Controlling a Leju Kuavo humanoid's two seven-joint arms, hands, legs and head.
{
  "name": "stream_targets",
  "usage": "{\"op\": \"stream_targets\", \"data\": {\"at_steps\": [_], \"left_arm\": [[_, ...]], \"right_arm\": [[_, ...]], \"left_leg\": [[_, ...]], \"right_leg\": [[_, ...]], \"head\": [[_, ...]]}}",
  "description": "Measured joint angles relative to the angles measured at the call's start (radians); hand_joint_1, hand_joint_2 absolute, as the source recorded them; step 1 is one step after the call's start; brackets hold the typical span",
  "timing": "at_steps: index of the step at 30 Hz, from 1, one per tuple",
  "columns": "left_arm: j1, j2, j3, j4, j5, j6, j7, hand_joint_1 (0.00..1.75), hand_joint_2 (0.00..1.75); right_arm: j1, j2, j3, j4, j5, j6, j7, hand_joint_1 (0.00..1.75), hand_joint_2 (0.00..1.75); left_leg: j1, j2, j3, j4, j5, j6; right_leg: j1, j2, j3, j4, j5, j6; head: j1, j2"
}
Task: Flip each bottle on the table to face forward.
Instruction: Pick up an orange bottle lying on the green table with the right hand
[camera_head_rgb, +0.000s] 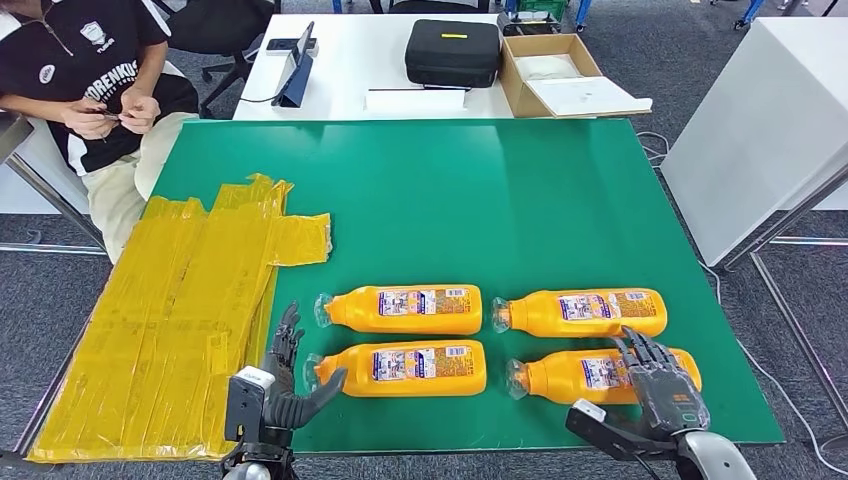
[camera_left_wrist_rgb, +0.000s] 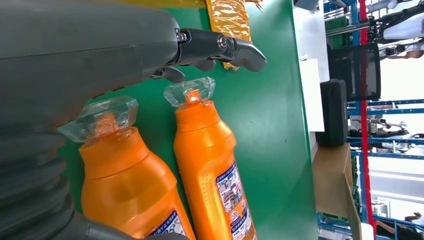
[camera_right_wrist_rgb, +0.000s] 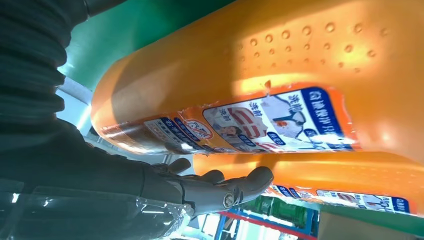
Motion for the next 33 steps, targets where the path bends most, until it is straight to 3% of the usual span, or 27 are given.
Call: {"op": "stream_targets", "data": {"at_steps": [24,27,30,33], "left_arm": [[-0.001,0.008,0.006,0.035,0.051,0.029,-0.034,0.00,1.75],[-0.001,0.011,0.006,0.043,0.058,0.034,-0.038,0.00,1.75],[-0.002,0.013,0.002,0.050,0.067,0.046,-0.042,0.00,1.75],[-0.002,0.015,-0.005,0.053,0.076,0.054,-0.043,0.00,1.75]], "right_arm": [[-0.137,-0.035,0.043,0.169,-0.098,0.029,-0.088,0.02,1.75],[-0.140,-0.031,0.047,0.177,-0.097,0.027,-0.087,0.19,1.75],[-0.140,-0.030,0.054,0.182,-0.097,0.027,-0.086,0.48,1.75],[-0.138,-0.031,0.061,0.186,-0.097,0.028,-0.084,1.17,1.75]], "left_leg": [[0.000,0.002,0.006,0.000,-0.001,0.002],[0.000,0.003,0.008,0.000,-0.002,0.002],[0.000,0.005,0.010,0.000,-0.002,0.003],[0.000,0.005,0.010,0.000,-0.002,0.003]], "right_leg": [[0.000,0.002,0.006,-0.001,0.001,0.000],[0.000,0.003,0.007,-0.001,0.000,0.000],[0.000,0.004,0.008,-0.001,0.001,0.000],[0.000,0.005,0.008,-0.001,0.001,0.000]], "head": [[0.000,0.000],[0.000,0.000],[0.000,0.000],[0.000,0.000]]}}
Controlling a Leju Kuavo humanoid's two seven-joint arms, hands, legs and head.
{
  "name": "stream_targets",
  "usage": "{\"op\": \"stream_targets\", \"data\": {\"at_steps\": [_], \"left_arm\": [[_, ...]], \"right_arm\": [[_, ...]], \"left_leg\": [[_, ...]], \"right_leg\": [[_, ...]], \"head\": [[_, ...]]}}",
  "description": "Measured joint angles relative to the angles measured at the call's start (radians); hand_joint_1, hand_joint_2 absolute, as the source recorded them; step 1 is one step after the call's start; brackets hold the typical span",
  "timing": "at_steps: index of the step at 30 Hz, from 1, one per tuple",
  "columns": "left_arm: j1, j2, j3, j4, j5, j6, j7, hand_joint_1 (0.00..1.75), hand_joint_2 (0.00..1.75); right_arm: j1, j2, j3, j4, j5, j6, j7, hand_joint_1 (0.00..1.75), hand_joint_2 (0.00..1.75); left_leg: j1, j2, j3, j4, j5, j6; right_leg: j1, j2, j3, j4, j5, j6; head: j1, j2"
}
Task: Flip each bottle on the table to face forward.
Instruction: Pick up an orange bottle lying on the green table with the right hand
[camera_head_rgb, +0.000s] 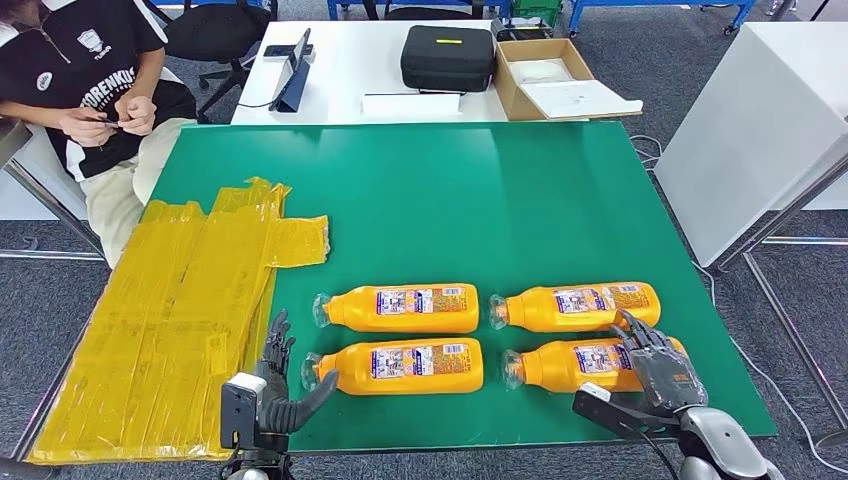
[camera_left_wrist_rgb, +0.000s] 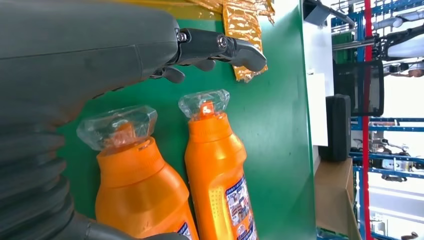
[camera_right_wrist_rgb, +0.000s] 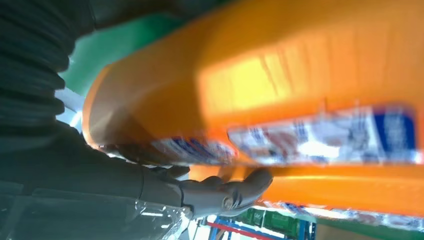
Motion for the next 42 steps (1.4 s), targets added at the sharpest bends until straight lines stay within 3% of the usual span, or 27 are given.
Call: {"op": "stream_targets", "data": {"at_steps": [1,2,7,23,30,42], "left_arm": [[0.000,0.000,-0.002,0.001,0.002,0.002,0.000,0.00,1.75],[0.000,0.001,-0.005,0.001,0.004,0.005,0.000,0.00,1.75],[0.000,0.007,-0.013,0.006,0.020,0.021,-0.002,0.00,1.75],[0.000,0.024,-0.034,0.010,0.047,0.057,-0.007,0.00,1.75],[0.000,0.028,-0.038,0.010,0.048,0.061,-0.007,0.00,1.75],[-0.001,0.031,-0.038,0.010,0.045,0.070,-0.005,0.00,1.75]], "right_arm": [[-0.001,-0.001,0.001,0.002,0.000,0.000,0.001,1.37,1.75],[-0.002,-0.001,0.002,0.004,-0.001,0.001,0.001,1.42,1.75],[-0.019,-0.003,0.010,0.020,-0.009,0.003,-0.005,1.49,1.75],[-0.079,0.017,0.034,0.076,0.001,0.004,-0.014,1.47,1.75],[-0.095,0.027,0.035,0.093,0.010,-0.001,-0.023,1.73,1.75],[-0.114,0.059,0.036,0.114,-0.145,-0.038,-0.166,1.75,1.75]], "left_leg": [[0.000,0.000,0.000,0.000,0.000,0.000],[0.000,-0.001,0.001,0.000,0.001,0.001],[0.000,-0.002,0.002,0.000,0.001,0.001],[0.000,-0.002,0.003,0.000,0.000,0.000],[0.000,-0.001,0.003,0.000,0.000,0.000],[0.001,0.000,0.004,0.000,0.000,0.000]], "right_leg": [[0.000,0.000,0.000,0.000,0.000,0.000],[0.000,0.000,0.000,0.000,0.000,0.000],[0.000,0.000,0.001,0.000,0.000,0.000],[0.000,0.000,0.002,0.000,0.000,0.000],[0.000,0.000,0.002,0.000,0.000,0.000],[0.000,0.001,0.002,0.000,0.000,0.000]], "head": [[0.000,0.000],[0.000,0.000],[0.000,0.000],[0.000,0.000],[0.000,0.000],[0.000,0.000]]}}
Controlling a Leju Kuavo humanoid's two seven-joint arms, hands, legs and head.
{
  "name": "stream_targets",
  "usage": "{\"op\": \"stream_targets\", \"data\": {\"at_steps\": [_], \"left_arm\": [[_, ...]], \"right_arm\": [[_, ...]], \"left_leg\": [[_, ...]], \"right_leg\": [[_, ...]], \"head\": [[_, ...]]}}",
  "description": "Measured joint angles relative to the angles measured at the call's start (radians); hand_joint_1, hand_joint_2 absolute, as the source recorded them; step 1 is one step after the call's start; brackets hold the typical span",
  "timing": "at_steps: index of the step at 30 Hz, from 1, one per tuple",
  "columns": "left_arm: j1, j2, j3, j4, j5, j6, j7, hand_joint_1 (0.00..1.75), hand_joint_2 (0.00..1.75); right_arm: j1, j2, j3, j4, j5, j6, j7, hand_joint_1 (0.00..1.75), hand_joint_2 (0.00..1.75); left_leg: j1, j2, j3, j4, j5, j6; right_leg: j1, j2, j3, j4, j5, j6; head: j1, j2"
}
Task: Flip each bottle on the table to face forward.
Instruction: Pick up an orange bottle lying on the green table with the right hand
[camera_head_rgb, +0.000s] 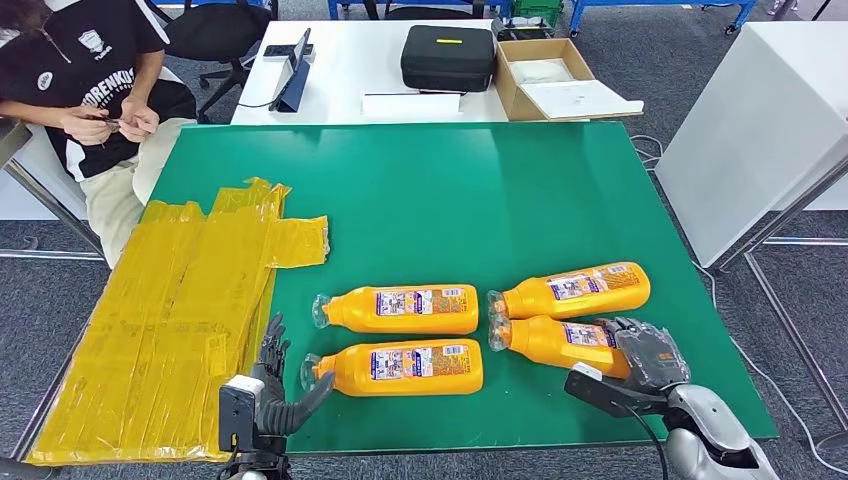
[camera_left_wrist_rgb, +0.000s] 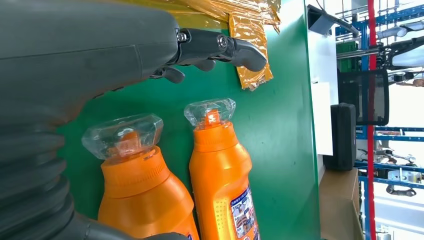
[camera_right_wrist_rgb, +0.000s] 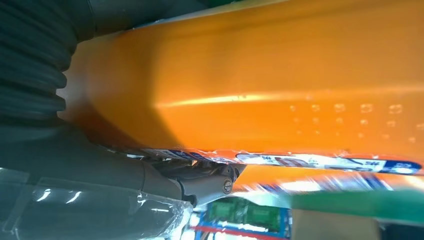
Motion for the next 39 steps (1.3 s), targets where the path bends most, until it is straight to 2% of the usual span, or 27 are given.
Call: {"op": "stream_targets", "data": {"at_steps": [5,11,15,23,27,35,39], "left_arm": [[-0.002,0.000,0.001,0.000,-0.006,-0.008,0.000,0.00,1.75],[-0.005,0.001,0.002,0.001,-0.008,-0.010,0.000,0.00,1.75],[-0.005,0.001,0.005,0.002,-0.008,-0.010,-0.002,0.00,1.75],[-0.013,-0.002,-0.002,0.005,-0.019,-0.010,-0.006,0.00,1.75],[-0.017,-0.004,-0.015,0.005,-0.031,-0.009,-0.003,0.00,1.75],[-0.026,-0.004,-0.063,-0.029,-0.071,-0.039,0.025,0.00,1.75],[-0.035,-0.003,-0.097,-0.076,-0.079,-0.073,0.060,0.00,1.75]], "right_arm": [[0.052,0.006,0.003,-0.093,-0.129,0.013,-0.052,1.75,1.75],[0.111,0.009,-0.002,-0.178,-0.201,-0.001,-0.088,1.75,1.75],[0.129,0.034,-0.019,-0.210,-0.253,-0.037,-0.124,1.75,1.75],[0.123,0.172,-0.037,-0.223,-0.336,-0.242,-0.174,1.75,1.75],[0.114,0.232,-0.035,-0.222,-0.352,-0.310,-0.183,1.75,1.75],[0.101,0.343,-0.023,-0.212,-0.447,-0.359,-0.243,1.75,1.75],[0.054,0.409,0.000,-0.162,-0.491,-0.379,-0.278,1.75,1.75]], "left_leg": [[0.000,-0.002,-0.002,0.000,0.000,0.000],[0.000,-0.004,-0.009,0.000,0.001,0.000],[0.000,-0.004,-0.011,0.000,0.001,0.000],[0.000,-0.003,-0.012,0.000,0.001,0.000],[0.001,-0.003,-0.012,0.000,0.001,0.000],[0.001,-0.004,-0.013,0.000,0.001,0.000],[0.001,-0.003,-0.013,0.000,0.001,-0.001]], "right_leg": [[0.000,-0.001,-0.001,0.000,0.000,0.000],[0.000,-0.002,-0.006,0.000,0.000,0.000],[0.000,-0.002,-0.008,0.000,0.000,0.000],[0.000,-0.002,-0.010,0.001,-0.001,0.000],[0.000,-0.002,-0.010,0.001,-0.001,0.000],[0.000,-0.003,-0.011,0.001,-0.001,0.000],[0.000,-0.002,-0.011,0.001,0.000,0.000]], "head": [[0.000,0.000],[0.000,0.000],[0.000,0.000],[0.000,0.000],[0.000,0.000],[0.000,0.000],[0.000,0.000]]}}
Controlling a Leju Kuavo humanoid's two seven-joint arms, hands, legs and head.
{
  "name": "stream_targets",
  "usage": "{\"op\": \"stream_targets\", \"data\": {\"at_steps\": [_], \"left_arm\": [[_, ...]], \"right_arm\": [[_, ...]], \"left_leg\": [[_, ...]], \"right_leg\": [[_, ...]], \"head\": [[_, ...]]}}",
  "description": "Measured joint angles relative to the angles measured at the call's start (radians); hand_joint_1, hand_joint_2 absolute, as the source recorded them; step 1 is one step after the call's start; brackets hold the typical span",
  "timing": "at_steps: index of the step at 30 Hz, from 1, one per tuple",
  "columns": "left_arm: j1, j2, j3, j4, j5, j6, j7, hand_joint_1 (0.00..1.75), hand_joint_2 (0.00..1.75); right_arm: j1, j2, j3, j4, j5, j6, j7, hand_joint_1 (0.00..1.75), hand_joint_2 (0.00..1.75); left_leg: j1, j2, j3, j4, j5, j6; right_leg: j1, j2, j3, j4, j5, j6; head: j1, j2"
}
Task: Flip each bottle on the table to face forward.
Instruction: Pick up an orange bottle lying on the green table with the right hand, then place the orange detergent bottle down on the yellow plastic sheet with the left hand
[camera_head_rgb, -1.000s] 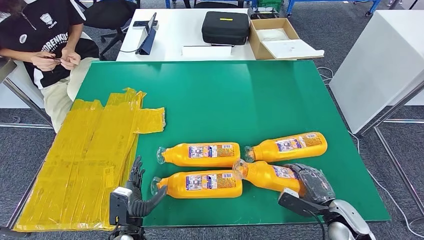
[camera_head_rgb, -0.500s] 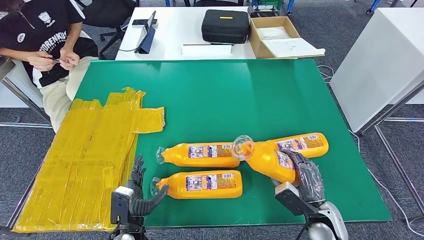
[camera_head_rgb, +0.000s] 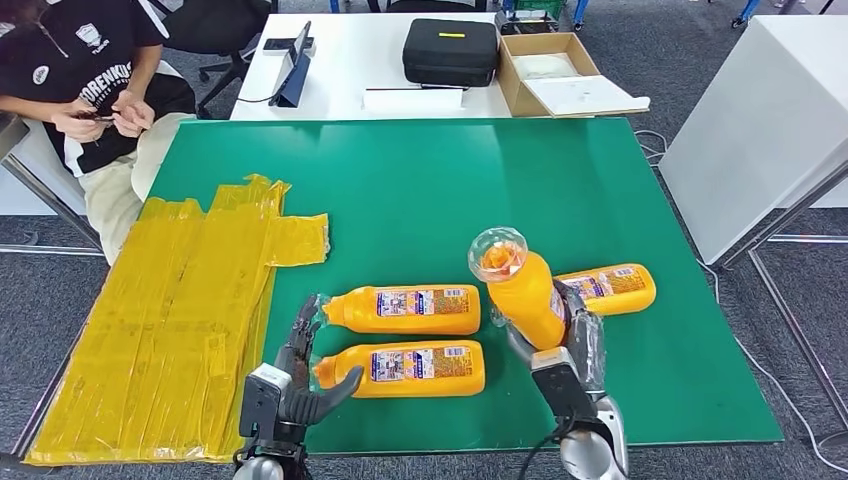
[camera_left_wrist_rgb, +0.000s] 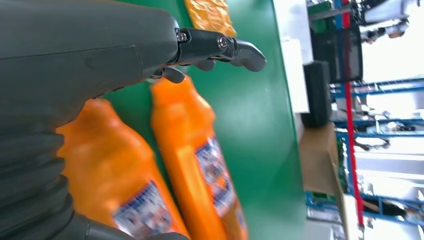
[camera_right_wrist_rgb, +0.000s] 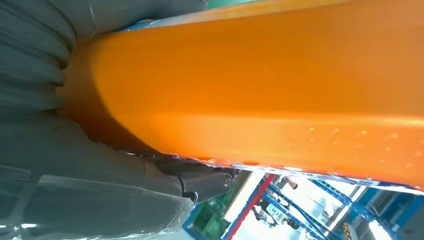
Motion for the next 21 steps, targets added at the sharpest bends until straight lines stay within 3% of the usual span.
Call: {"op": "stream_targets", "data": {"at_steps": [9,21], "left_arm": [[-0.076,0.003,-0.094,-0.108,-0.034,-0.104,0.097,0.00,1.75],[-0.201,0.014,-0.222,-0.144,-0.025,-0.124,0.123,0.00,1.75]], "right_arm": [[-0.076,0.145,0.064,0.119,-0.030,-0.041,-0.028,1.75,1.75],[-0.109,0.206,0.147,0.198,-0.007,-0.035,-0.022,1.75,1.75]], "left_leg": [[0.001,-0.001,0.000,0.000,0.002,-0.001],[0.000,-0.001,-0.001,0.000,0.002,-0.001]], "right_leg": [[0.000,-0.001,0.000,0.001,0.000,0.000],[0.000,-0.002,0.000,0.000,0.000,0.000]], "head": [[0.000,0.000],[0.000,0.000]]}}
